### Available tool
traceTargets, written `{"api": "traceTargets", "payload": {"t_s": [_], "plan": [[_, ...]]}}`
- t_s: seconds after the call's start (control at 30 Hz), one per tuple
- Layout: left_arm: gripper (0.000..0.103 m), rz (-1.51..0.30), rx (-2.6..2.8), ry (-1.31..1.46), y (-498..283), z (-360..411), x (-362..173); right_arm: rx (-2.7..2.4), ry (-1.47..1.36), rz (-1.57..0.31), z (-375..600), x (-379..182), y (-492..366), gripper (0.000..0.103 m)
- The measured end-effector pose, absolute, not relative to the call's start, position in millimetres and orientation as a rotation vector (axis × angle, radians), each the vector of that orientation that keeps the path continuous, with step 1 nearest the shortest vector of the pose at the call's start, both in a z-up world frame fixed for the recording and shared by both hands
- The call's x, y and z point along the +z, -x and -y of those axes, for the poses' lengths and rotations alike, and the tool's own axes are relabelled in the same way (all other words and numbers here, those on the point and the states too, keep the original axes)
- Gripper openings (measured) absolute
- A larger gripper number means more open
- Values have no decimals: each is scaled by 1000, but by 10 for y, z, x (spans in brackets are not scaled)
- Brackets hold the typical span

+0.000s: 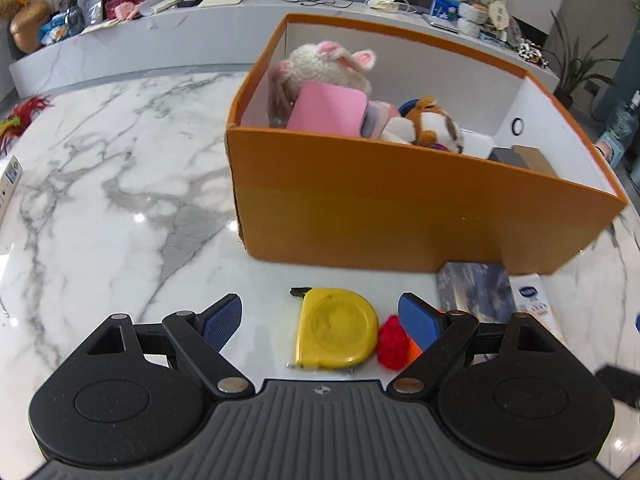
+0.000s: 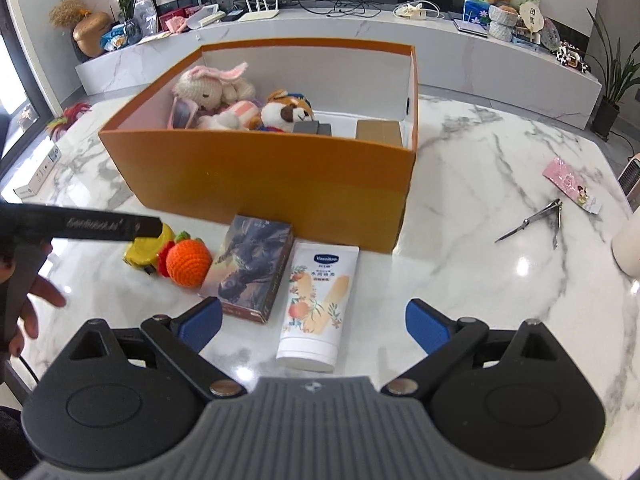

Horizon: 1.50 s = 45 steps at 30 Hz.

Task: Organize objects
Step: 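Move the left gripper to the yellow tape measure while the right approaches the Vaseline tube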

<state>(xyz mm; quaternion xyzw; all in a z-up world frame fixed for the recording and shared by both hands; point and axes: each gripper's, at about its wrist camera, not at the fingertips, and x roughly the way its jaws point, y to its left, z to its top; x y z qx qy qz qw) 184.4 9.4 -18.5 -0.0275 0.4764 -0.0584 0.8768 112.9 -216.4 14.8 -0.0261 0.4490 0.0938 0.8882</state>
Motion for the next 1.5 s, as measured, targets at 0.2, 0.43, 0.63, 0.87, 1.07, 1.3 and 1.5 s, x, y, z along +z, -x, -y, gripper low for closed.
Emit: {"api": "traceTargets", "payload": {"t_s": [0.2,0.43,0.63,0.87,1.07,1.3,1.5], "plan": [[101,-1046,-129,105,-1957,-86,-341,190,62,-956,2186,57,-1171,98],[103,-1114,-106,90,-1959,-206,-448,204,51,-973,2168,-4,-1205,98],[103,-1099,-57,-17,-1834,-257,-454,199,65,-984,2123,-70,-1217,99],[103,-1078,-126,37,-1906,-234,-472,146,117,-1000,2040,-246,-1292,98],[103,-1068,-121,-46,-1910,-131,-515,132,92,-1054,2077,-412,-1418,75],[103,-1068,-116,-60,-1912,-169,-549,142,78,-1043,2055,-481,-1510,69],[96,-1091,-95,-50,-1905,-172,-541,125,79,-1013,2030,-492,-1585,65]]}}
